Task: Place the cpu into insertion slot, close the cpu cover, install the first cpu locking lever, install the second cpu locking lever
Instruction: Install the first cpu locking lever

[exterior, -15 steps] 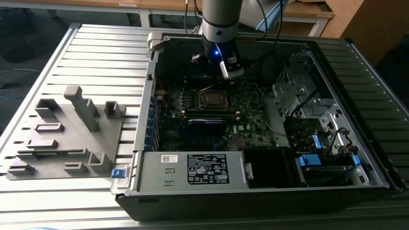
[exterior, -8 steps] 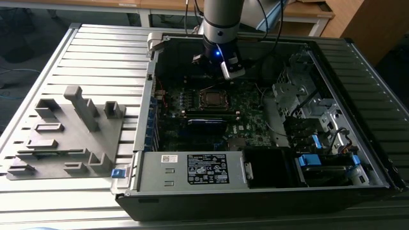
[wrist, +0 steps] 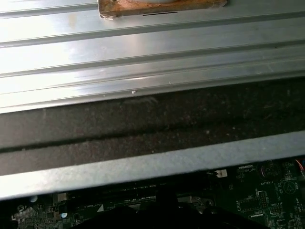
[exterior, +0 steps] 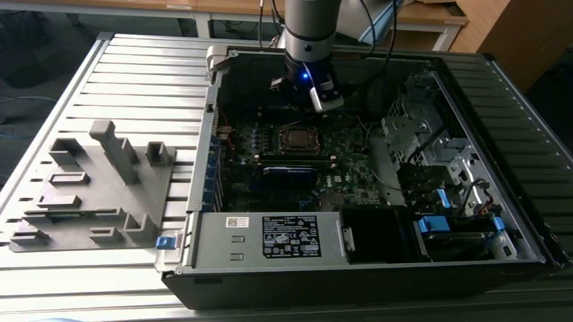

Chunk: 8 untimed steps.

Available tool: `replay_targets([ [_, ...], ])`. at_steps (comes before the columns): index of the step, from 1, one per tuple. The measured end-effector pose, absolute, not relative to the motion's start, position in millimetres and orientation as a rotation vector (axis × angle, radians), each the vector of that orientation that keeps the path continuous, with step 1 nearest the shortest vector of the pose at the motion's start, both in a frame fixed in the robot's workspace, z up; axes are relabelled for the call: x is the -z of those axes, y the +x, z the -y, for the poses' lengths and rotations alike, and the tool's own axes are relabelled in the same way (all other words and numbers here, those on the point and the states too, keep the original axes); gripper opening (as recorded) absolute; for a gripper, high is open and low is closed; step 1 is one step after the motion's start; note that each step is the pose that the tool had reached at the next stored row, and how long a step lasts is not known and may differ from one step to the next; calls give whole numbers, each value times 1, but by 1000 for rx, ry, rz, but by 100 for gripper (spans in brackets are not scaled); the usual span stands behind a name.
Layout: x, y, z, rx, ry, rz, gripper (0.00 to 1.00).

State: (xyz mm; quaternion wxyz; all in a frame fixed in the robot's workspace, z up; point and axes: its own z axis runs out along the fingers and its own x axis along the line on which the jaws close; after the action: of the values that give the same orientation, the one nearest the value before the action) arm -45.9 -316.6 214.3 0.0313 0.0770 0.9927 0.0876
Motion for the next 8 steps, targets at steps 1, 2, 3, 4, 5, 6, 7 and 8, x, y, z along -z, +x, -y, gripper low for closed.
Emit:
replay_targets([
  [1,-214,-46,317,-270,237,-3058,11],
  [2,-214,-46,317,-270,237,-3058,11],
  [3,-214,-46,317,-270,237,-3057,11],
  [4,-213,-46,316,-271,237,-3054,11],
  [5,-212,-46,317,-270,235,-3050,11],
  [6,-212,-46,317,-270,234,-3045,11],
  [7,-211,-46,317,-270,233,-3039,11],
  [8,-211,-46,317,-271,232,-3036,11],
])
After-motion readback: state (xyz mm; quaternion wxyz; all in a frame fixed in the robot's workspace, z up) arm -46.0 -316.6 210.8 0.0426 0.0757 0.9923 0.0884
